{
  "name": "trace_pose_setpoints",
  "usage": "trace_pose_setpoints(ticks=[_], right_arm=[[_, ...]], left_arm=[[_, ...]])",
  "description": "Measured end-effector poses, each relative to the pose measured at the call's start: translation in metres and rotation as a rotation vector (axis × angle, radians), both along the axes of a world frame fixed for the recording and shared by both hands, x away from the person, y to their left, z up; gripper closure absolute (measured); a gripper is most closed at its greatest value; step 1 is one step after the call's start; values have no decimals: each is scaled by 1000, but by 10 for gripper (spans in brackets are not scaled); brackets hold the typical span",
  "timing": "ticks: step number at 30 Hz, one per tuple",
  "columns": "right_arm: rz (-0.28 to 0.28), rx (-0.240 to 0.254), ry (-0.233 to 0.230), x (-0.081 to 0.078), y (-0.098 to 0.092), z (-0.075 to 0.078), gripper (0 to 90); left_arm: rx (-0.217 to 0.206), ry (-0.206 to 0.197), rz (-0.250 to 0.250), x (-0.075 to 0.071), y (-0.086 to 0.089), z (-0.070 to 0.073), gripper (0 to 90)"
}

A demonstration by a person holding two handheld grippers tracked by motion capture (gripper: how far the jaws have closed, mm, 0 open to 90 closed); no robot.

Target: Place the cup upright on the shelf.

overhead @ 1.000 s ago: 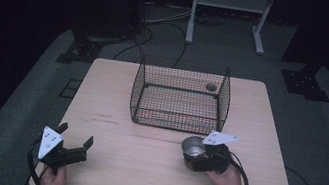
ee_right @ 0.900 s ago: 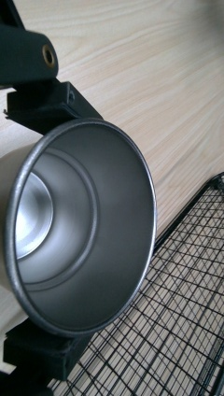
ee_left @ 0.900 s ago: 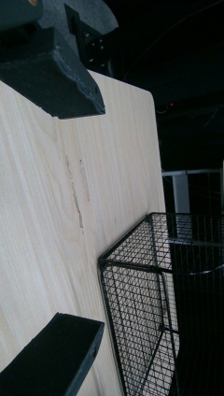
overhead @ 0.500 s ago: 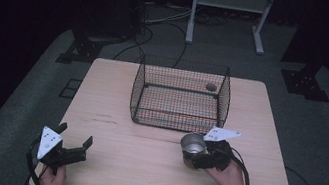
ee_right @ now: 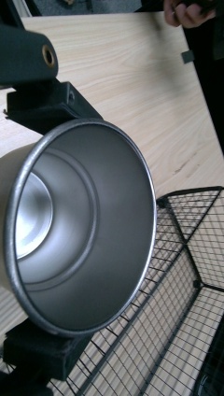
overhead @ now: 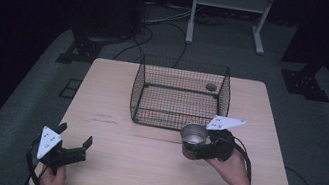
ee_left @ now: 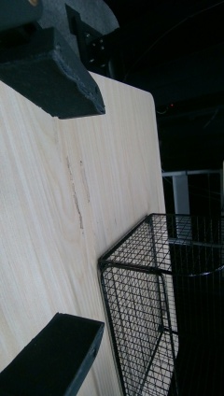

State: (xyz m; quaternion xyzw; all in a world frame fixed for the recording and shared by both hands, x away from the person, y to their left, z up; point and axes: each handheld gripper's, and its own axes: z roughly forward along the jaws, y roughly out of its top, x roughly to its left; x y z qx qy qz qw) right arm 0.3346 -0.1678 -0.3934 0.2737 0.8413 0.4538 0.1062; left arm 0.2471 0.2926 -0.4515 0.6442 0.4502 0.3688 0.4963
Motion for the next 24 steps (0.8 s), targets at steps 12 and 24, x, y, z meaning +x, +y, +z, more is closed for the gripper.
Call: trace_pose_setpoints(ticks=[12,24], right_arm=[[26,29,10,12,1,23,180],[39,43,24,25,1,39,180]], left_arm=[[-4,-2,2,0,1,0,0],[-1,-6,4,-1,3,1,0]])
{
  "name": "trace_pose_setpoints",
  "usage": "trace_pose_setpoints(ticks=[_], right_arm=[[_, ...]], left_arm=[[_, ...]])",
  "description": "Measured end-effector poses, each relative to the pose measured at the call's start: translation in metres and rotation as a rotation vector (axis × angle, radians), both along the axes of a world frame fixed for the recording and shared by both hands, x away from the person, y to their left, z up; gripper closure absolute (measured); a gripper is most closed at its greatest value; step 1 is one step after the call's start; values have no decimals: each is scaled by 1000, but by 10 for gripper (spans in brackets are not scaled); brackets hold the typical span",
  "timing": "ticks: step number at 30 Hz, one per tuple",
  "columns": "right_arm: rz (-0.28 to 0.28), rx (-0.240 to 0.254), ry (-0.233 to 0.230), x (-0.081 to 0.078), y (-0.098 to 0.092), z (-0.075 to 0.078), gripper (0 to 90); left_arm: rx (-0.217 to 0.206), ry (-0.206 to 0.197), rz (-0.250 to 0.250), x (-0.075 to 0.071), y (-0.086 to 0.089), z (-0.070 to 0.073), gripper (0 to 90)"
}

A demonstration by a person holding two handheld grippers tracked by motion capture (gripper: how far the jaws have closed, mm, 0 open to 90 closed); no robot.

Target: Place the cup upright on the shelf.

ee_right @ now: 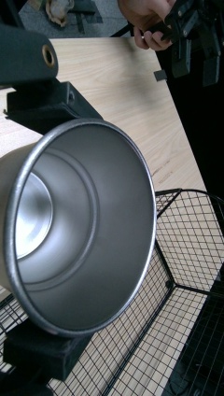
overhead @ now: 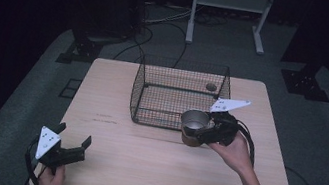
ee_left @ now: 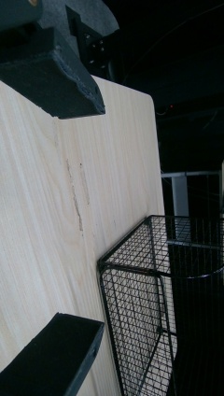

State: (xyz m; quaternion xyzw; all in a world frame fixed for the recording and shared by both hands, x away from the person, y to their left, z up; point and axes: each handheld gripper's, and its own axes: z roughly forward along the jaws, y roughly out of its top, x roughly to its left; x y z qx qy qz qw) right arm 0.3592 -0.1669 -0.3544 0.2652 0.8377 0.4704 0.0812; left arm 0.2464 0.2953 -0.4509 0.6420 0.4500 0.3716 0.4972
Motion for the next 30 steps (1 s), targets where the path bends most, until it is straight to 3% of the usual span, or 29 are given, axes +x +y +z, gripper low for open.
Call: trace_pose_setpoints(ticks=[7,30], right_arm=[[3,-2,10,11,1,8,180],[38,-17,-23,36,25,45,179]], left_arm=[[0,0,0,0,0,0,0],[11,7,-14,2,-4,-1,0]])
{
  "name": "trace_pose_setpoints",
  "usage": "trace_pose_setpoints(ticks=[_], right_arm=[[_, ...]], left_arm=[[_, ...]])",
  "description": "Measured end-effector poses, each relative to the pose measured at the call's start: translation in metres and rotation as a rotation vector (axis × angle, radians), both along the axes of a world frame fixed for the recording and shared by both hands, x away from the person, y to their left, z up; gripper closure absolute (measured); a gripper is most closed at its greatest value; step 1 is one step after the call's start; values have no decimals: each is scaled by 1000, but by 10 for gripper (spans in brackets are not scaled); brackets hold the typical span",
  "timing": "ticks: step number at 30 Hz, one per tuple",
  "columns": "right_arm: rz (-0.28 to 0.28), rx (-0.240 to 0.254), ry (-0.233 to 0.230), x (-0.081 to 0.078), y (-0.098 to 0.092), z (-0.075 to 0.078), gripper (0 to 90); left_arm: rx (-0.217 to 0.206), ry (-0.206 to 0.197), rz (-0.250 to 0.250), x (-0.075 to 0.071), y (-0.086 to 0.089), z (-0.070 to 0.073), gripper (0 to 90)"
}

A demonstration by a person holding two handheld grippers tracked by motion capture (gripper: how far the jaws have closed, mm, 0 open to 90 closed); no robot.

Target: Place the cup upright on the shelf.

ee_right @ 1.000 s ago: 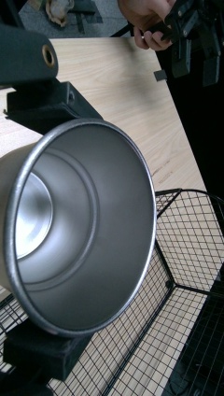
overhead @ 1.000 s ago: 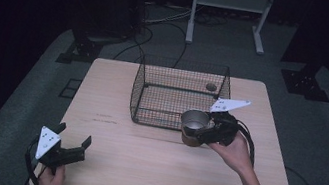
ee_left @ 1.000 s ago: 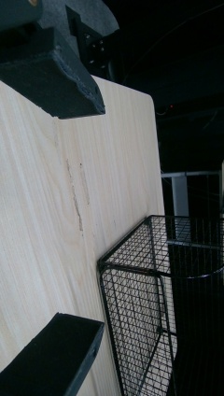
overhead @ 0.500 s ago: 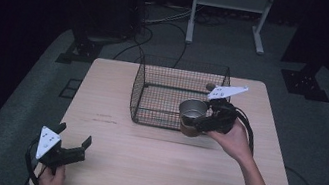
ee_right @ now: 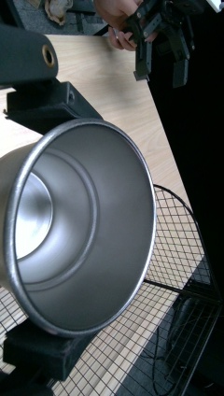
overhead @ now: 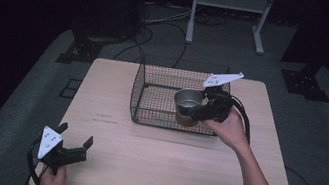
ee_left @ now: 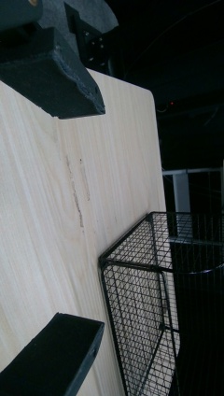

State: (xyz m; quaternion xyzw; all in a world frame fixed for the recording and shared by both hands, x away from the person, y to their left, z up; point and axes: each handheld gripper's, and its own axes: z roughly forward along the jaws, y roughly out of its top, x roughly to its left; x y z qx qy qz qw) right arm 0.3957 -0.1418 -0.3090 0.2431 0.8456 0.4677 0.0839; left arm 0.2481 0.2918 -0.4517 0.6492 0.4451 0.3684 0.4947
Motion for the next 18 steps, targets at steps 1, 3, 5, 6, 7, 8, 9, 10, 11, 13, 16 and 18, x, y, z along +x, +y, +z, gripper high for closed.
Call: trace_pose_setpoints(ticks=[1,3,5,6,7,8,9,10,11,13,16,18], right_arm=[[2,-1,-2,1,1,1,179],[1,-7,-1,3,3,2,179],[1,-7,-4,5,4,2,179],[2,-9,-4,8,5,3,179],[-2,-11,-2,8,6,4,179],[-3,-16,-5,10,7,5,179],[-6,-16,-7,12,8,5,179],[-8,-17,-9,14,9,6,179],[-9,-18,-8,15,10,6,179],[-8,-19,-6,19,12,8,179],[-7,-30,-12,26,17,9,179],[-8,-35,-11,30,21,9,179]], left_arm=[[2,0,2,0,0,0,0],[-1,-3,5,0,0,0,0],[-3,-5,6,0,1,0,0],[-1,-5,6,-1,1,0,0],[-5,-3,7,-1,1,0,0],[-5,-2,6,0,1,0,0],[-1,-1,6,0,1,0,0],[1,-1,5,-1,0,0,0],[2,-2,3,-1,0,0,0],[2,-2,3,0,0,0,0],[0,-3,4,0,0,0,0],[1,-1,4,0,0,0,0]])
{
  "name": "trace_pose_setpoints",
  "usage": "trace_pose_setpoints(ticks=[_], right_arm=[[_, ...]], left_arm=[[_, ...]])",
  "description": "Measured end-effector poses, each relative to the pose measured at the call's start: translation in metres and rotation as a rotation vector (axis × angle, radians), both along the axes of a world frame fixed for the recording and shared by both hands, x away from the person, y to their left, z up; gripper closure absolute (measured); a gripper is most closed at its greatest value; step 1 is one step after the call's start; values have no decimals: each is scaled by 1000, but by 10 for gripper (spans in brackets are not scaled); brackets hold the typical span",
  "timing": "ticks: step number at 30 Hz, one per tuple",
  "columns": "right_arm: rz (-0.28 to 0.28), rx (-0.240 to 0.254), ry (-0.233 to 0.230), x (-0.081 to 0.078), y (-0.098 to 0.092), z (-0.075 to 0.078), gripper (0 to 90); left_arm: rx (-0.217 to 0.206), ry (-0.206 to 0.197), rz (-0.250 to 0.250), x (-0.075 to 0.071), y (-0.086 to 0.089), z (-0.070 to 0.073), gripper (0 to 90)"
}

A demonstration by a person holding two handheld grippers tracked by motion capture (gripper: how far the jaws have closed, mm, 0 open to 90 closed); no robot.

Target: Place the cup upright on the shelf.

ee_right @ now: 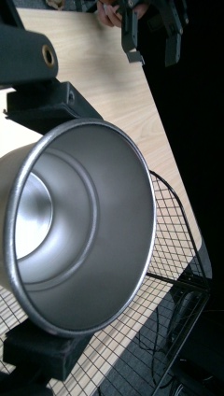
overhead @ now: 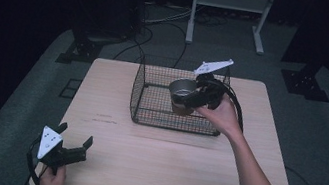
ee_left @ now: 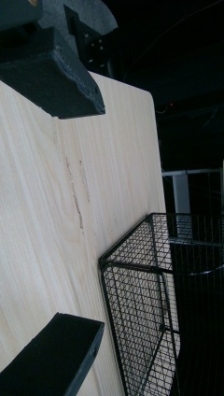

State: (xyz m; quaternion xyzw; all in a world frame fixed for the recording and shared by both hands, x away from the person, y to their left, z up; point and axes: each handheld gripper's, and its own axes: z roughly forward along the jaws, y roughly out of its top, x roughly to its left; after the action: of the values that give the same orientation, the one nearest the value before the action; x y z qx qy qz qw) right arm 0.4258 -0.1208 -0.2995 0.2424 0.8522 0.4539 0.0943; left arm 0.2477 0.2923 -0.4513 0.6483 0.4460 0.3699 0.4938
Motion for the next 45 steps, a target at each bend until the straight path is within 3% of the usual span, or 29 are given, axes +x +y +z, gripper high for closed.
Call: trace_pose_setpoints(ticks=[8,32,41,45], right_arm=[[-11,-9,7,21,12,4,179],[-69,-38,23,66,36,10,178],[-88,-61,44,82,44,-6,178],[-97,-46,52,90,47,-16,178]], left_arm=[[0,-2,-3,0,0,1,0],[-22,-8,5,-2,4,1,0],[-22,-11,8,-2,4,1,0],[-19,-14,6,-3,5,1,0]])
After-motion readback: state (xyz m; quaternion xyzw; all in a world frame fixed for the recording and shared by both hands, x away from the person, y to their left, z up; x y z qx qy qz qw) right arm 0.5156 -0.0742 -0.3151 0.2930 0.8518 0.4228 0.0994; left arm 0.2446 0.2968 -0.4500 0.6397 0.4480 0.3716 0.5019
